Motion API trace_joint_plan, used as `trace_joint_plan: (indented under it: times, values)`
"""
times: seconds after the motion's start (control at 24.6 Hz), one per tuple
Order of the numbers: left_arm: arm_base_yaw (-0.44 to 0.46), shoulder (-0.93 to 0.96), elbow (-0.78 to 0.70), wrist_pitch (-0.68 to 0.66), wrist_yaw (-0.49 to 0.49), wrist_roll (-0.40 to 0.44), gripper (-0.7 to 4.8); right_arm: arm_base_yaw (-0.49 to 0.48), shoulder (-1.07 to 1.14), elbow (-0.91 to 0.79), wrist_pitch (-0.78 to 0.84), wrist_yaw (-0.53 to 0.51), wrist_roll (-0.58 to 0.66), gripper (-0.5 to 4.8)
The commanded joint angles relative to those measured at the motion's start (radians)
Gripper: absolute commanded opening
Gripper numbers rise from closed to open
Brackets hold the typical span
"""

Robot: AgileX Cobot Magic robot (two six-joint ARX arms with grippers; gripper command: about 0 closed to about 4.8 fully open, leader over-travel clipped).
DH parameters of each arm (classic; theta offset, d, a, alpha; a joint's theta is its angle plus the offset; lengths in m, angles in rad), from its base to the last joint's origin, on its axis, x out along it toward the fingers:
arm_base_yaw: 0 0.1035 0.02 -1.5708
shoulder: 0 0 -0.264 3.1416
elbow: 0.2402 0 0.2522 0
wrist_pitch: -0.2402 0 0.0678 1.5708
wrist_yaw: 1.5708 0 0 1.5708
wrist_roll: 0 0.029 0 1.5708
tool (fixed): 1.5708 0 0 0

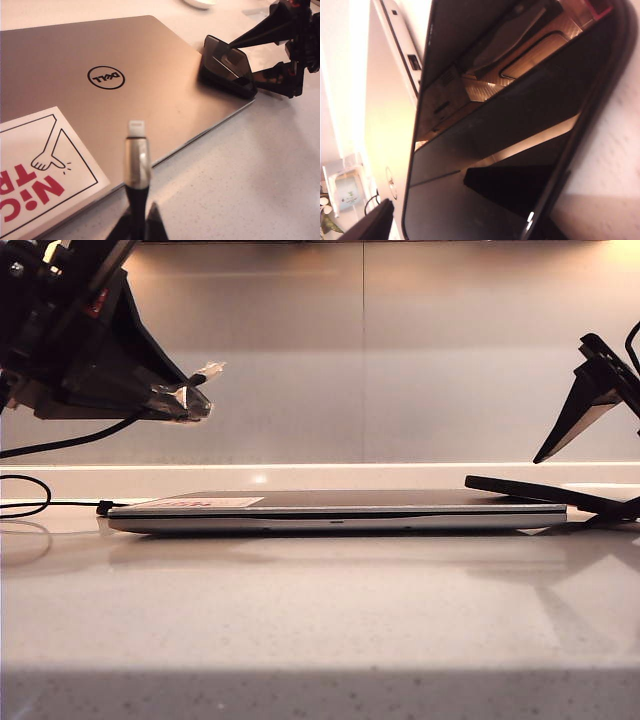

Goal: Pick up the charging cable and the phone, plug the charging cable into the charging port on the phone, and finally place them back on the table.

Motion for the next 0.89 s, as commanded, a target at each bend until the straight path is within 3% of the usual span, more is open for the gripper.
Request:
trace_joint_plan:
  times: [0.04, 0.24, 0.37, 0.45, 0.57, 0.69, 0.77, 0.89]
  values:
    - [-0.001, -0.002, 0.005, 0.02, 0.003, -0.002, -0.06, 0.003, 0.019, -0.003, -0.015, 0.055, 0.014, 3.63]
    - [-0.001, -0.002, 0.005, 0.02, 0.003, -0.002, -0.06, 0.003, 0.031, -0.003, -0.01, 0.06, 0.014, 3.55]
    - [-0.001, -0.002, 0.005, 0.02, 0.003, -0.002, -0.06, 0.003, 0.032, -0.003, -0.011, 0.06, 0.014, 2.7]
    - [-0.001, -0.002, 0.005, 0.02, 0.003, -0.002, -0.06, 0.003, 0.032, -0.003, -0.012, 0.06, 0.014, 2.52]
    - [-0.001, -0.002, 0.005, 0.02, 0.003, -0.002, -0.07, 0.003, 0.032, -0.003, -0.012, 0.06, 0.014, 1.62]
    - [-0.001, -0.002, 0.005, 0.019, 0.003, -0.002, -0.06, 0.003, 0.032, -0.003, -0.011, 0.065, 0.013, 0.38]
    - [-0.001, -0.002, 0.005, 0.019, 0.003, -0.002, -0.06, 0.003, 0.032, -0.003, -0.011, 0.08, 0.006, -0.06]
    - [-0.001, -0.002, 0.005, 0.019, 0.003, -0.002, -0.06, 0.003, 0.032, -0.003, 0.002, 0.079, -0.029, -0.06]
